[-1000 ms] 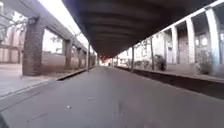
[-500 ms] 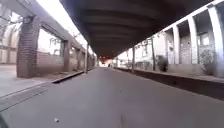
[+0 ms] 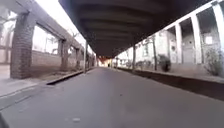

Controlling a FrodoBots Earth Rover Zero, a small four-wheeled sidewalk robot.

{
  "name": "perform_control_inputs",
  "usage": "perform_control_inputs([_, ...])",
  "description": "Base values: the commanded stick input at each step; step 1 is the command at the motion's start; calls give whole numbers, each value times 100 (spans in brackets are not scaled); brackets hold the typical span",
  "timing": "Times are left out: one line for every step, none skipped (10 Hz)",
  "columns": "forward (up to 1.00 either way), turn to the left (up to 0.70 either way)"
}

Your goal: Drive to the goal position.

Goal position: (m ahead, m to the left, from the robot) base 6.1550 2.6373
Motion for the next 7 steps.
perform_control_inputs([70, 0])
perform_control_inputs([70, 0])
perform_control_inputs([70, 0])
perform_control_inputs([70, 0])
perform_control_inputs([70, 0])
perform_control_inputs([70, 0])
perform_control_inputs([70, 0])
